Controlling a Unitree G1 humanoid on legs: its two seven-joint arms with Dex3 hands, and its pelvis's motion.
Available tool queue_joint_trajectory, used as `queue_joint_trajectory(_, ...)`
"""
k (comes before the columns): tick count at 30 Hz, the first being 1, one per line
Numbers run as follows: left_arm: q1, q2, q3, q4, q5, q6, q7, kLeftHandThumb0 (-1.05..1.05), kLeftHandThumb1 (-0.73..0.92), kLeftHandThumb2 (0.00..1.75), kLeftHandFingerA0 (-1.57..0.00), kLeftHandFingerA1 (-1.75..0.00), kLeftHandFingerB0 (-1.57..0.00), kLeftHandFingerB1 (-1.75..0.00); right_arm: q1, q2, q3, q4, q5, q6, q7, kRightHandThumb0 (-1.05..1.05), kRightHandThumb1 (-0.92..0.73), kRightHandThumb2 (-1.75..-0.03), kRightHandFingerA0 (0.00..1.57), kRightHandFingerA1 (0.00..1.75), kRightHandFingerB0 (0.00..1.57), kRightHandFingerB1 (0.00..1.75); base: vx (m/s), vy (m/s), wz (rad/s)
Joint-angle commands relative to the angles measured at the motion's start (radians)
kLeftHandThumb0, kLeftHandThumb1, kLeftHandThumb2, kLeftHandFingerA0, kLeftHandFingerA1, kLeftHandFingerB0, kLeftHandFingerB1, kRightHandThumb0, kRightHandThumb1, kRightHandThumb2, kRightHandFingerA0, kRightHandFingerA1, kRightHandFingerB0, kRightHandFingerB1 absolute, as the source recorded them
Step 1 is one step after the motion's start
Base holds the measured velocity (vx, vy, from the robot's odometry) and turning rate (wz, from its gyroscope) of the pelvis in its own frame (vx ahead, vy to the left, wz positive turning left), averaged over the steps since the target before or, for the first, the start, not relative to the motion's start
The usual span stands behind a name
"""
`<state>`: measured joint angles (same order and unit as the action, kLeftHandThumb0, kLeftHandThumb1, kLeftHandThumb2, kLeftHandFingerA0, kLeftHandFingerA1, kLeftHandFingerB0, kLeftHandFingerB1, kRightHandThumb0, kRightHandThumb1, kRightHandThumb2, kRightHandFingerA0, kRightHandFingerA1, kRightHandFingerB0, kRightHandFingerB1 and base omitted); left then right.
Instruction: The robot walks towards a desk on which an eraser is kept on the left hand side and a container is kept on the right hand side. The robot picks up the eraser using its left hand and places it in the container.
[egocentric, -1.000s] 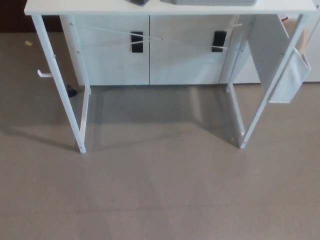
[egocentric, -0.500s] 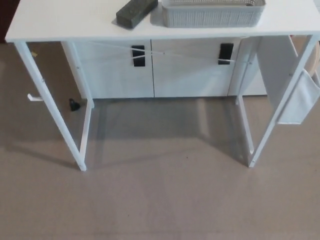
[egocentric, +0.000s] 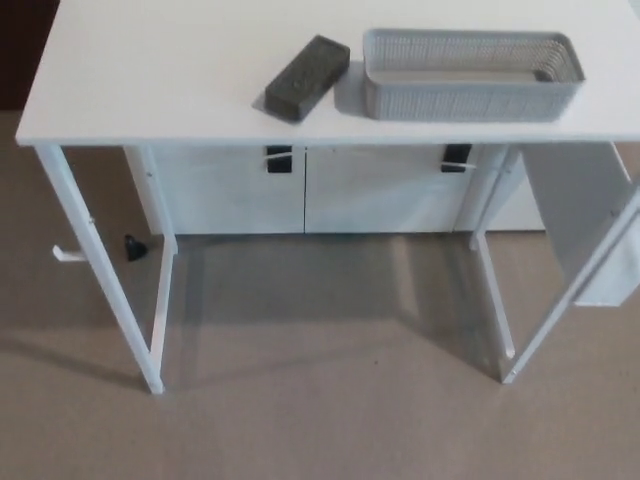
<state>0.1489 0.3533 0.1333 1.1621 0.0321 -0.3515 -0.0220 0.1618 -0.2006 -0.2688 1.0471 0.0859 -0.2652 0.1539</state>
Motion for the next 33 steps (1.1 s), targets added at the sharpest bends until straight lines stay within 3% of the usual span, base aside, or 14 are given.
queue_joint_trajectory(1, -0.002, 0.001, 0.006, 0.014, 0.001, -0.020, 0.015, -0.37, 0.64, 0.60, -0.58, -0.45, -0.39, -0.33, 0.001, -0.011, -0.007, 0.011, 0.014, -0.004, 0.003, -0.21, -0.44, -0.55, 0.70, 0.72, 0.38, 0.49, 0.20, -0.007, 0.08)
queue_joint_trajectory(2, 0.000, 0.001, 0.006, 0.007, 0.000, -0.017, 0.012, -0.36, 0.65, 0.60, -0.58, -0.45, -0.39, -0.32, -0.002, -0.011, -0.010, 0.017, 0.019, -0.004, 0.008, -0.20, -0.44, -0.55, 0.70, 0.72, 0.37, 0.49, 0.19, -0.017, 0.09)
queue_joint_trajectory(3, 0.001, -0.001, 0.006, 0.014, 0.000, -0.022, 0.012, -0.44, 0.52, 0.80, -0.52, -0.56, -0.32, -0.45, -0.005, -0.014, -0.014, 0.029, 0.022, -0.011, 0.016, -0.19, -0.44, -0.55, 0.71, 0.72, 0.37, 0.48, 0.18, -0.059, 0.08)
queue_joint_trajectory(5, 0.000, -0.001, 0.007, 0.010, -0.001, -0.025, 0.015, -0.44, 0.52, 0.81, -0.53, -0.57, -0.32, -0.45, -0.022, -0.017, -0.013, 0.053, 0.015, -0.013, 0.005, -0.17, -0.44, -0.53, 0.71, 0.69, 0.38, 0.46, 0.15, -0.128, 0.09)
queue_joint_trajectory(7, -0.001, -0.004, 0.009, 0.007, -0.004, -0.022, 0.012, -0.44, 0.52, 0.80, -0.53, -0.57, -0.32, -0.45, -0.022, -0.017, -0.009, 0.042, 0.011, -0.009, -0.001, -0.21, -0.44, -0.55, 0.71, 0.69, 0.39, 0.49, 0.24, -0.164, 0.12)
queue_joint_trajectory(8, 0.000, -0.001, 0.004, 0.006, 0.002, -0.024, 0.008, -0.37, 0.66, 0.60, -0.57, -0.46, -0.38, -0.32, -0.021, -0.017, -0.008, 0.035, 0.010, -0.009, 0.000, -0.19, -0.44, -0.55, 0.71, 0.70, 0.39, 0.49, 0.29, -0.321, 0.14)
queue_joint_trajectory(16, -0.004, -0.003, 0.006, 0.029, 0.001, -0.034, 0.013, -0.38, 0.63, 0.59, -0.59, -0.50, -0.39, -0.33, -0.011, -0.017, 0.005, 0.001, 0.005, -0.008, 0.001, -0.17, -0.44, -0.52, 0.73, 0.72, 0.40, 0.49, 0.21, -0.151, 0.02)
queue_joint_trajectory(17, 0.002, -0.002, 0.002, 0.020, 0.005, -0.037, 0.015, -0.45, 0.52, 0.81, -0.52, -0.57, -0.32, -0.45, -0.009, -0.017, 0.005, -0.001, 0.006, -0.008, 0.003, -0.18, -0.44, -0.53, 0.73, 0.73, 0.40, 0.49, 0.17, 0.041, -0.15)
queue_joint_trajectory(19, 0.010, -0.001, -0.013, 0.009, 0.024, -0.040, 0.036, -0.45, 0.52, 0.81, -0.53, -0.57, -0.32, -0.46, -0.006, -0.018, 0.007, -0.002, 0.006, -0.014, 0.006, -0.19, -0.44, -0.53, 0.71, 0.72, 0.40, 0.48, 0.15, 0.074, -0.06)
queue_joint_trajectory(20, 0.010, -0.003, -0.009, 0.010, 0.015, -0.045, 0.022, -0.37, 0.65, 0.59, -0.57, -0.46, -0.38, -0.32, -0.004, -0.018, 0.010, -0.008, 0.002, -0.013, 0.001, -0.19, -0.44, -0.52, 0.72, 0.72, 0.40, 0.50, 0.22, 0.115, -0.02)
queue_joint_trajectory(33, 0.009, -0.034, -0.037, 0.027, 0.039, -0.085, 0.044, -0.37, 0.65, 0.59, -0.54, -0.47, -0.38, -0.32, -0.014, -0.017, 0.014, -0.006, 0.008, 0.002, -0.003, -0.21, -0.44, -0.53, 0.68, 0.70, 0.40, 0.48, 0.20, 0.049, 0.08)
